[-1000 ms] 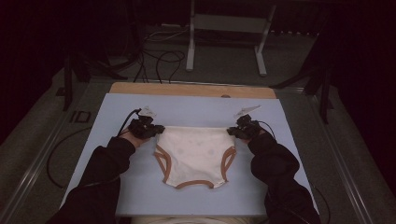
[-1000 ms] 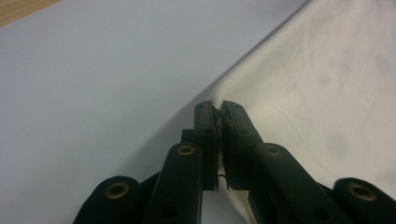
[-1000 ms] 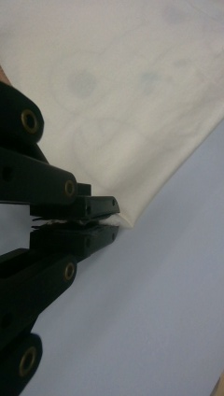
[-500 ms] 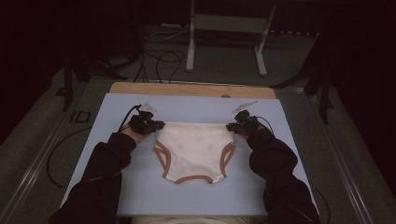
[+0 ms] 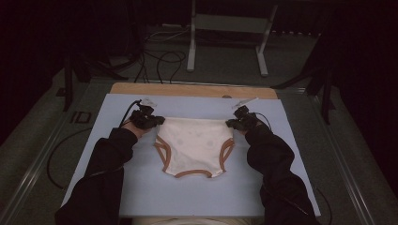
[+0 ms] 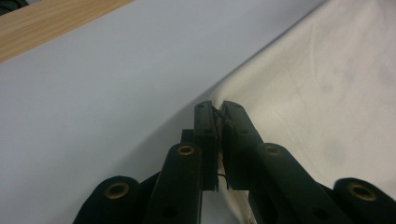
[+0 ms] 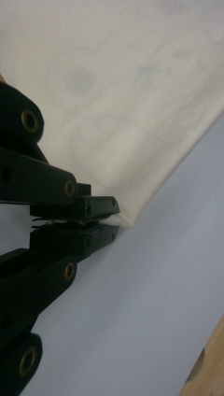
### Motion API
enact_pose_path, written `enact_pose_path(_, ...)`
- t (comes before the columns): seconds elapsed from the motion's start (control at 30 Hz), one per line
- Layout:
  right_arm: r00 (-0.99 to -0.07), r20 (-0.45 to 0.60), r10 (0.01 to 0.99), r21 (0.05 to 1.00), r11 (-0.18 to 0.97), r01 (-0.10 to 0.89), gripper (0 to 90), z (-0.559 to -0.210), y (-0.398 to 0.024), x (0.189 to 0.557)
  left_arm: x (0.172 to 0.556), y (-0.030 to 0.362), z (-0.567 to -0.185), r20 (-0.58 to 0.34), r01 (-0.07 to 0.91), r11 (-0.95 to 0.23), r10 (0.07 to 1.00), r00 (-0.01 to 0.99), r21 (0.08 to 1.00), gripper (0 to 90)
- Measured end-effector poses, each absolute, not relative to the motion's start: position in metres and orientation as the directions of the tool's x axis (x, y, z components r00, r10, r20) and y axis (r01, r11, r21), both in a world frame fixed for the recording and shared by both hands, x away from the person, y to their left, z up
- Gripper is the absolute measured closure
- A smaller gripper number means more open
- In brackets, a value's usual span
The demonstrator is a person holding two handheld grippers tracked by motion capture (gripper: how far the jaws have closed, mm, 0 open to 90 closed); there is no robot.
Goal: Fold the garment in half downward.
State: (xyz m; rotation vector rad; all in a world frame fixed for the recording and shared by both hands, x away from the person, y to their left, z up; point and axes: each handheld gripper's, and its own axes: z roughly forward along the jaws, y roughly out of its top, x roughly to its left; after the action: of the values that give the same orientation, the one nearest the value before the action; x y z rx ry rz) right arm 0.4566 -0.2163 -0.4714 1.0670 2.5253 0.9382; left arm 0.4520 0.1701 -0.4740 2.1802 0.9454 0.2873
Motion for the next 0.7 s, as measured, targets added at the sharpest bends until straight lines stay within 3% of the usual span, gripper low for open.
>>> enact_pose_path(0.7, -0.663, 0.037, 0.748, 0.595, 0.516, 0.616, 82.9, -0.499, -0.208, 0.482, 0.476, 0.166, -0.509, -0.114, 0.629, -0.438, 0.758, 0.643, 0.642, 83.7)
